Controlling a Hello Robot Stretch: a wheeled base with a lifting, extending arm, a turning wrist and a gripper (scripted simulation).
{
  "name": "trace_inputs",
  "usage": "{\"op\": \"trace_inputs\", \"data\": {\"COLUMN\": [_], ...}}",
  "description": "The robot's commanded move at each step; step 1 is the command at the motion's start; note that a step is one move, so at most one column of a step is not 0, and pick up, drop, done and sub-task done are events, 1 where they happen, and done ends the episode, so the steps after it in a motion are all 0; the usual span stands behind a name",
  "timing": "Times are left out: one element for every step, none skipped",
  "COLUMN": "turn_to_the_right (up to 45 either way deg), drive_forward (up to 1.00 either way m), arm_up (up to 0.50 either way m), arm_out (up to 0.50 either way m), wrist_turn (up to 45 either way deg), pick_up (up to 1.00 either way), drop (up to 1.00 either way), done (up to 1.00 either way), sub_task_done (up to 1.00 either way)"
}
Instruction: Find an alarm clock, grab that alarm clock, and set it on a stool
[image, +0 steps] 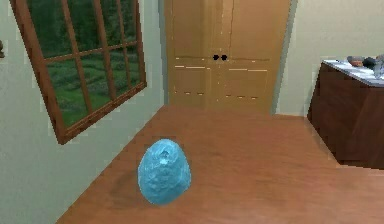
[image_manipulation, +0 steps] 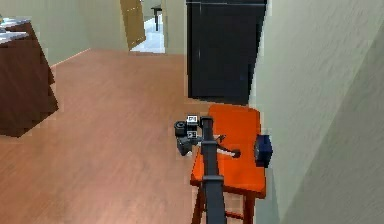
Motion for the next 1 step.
{"op": "trace_inputs", "data": {"turn_to_the_right": [0.0], "drive_forward": [0.00], "arm_up": [0.00], "arm_out": [0.00], "wrist_turn": [0.0], "pick_up": [0.00], "drop": [0.00], "done": [1.00], "sub_task_done": [0.00]}}
